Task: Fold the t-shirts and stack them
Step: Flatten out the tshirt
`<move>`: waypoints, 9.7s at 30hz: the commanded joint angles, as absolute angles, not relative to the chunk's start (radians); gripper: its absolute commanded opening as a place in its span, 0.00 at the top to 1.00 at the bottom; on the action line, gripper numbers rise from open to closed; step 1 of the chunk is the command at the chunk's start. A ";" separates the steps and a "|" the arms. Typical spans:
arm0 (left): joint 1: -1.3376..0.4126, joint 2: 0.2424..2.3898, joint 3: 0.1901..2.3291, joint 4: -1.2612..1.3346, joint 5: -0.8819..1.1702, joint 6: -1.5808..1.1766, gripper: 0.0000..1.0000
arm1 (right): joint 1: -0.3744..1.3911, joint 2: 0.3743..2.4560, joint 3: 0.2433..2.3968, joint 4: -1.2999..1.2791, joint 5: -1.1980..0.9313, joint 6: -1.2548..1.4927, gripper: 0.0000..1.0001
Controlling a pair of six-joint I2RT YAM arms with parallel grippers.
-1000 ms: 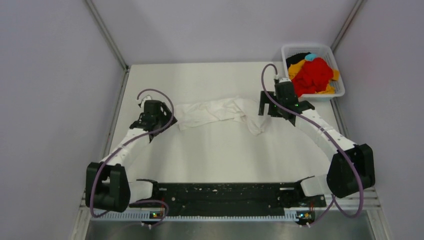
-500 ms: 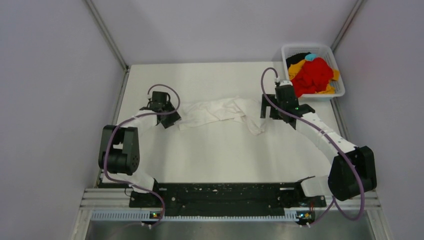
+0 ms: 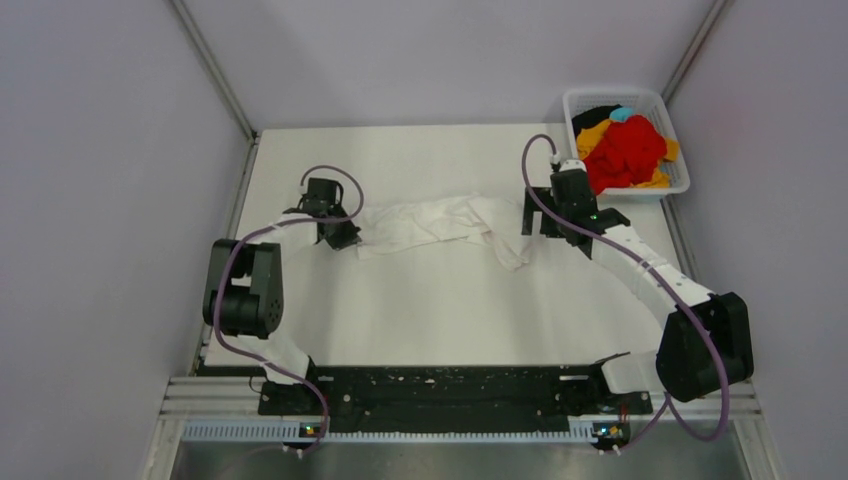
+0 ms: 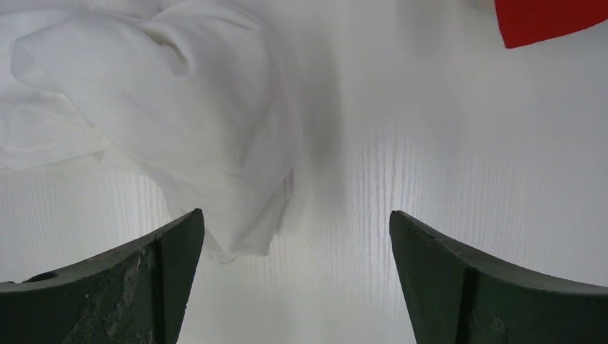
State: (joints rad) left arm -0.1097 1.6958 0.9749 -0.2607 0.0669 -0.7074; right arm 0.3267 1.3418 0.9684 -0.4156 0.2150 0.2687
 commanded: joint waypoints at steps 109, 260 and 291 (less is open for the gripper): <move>-0.036 1.409 0.957 -0.270 0.100 -0.601 0.01 | 0.370 1.335 0.984 -0.557 0.162 0.448 0.05; -0.006 1.406 0.770 -0.334 -0.099 -0.685 0.01 | 0.223 1.404 1.061 -1.256 -0.368 0.532 1.00; 0.087 1.214 0.709 -0.524 -0.229 -0.815 0.04 | 0.586 1.398 0.889 -0.660 0.156 0.489 0.01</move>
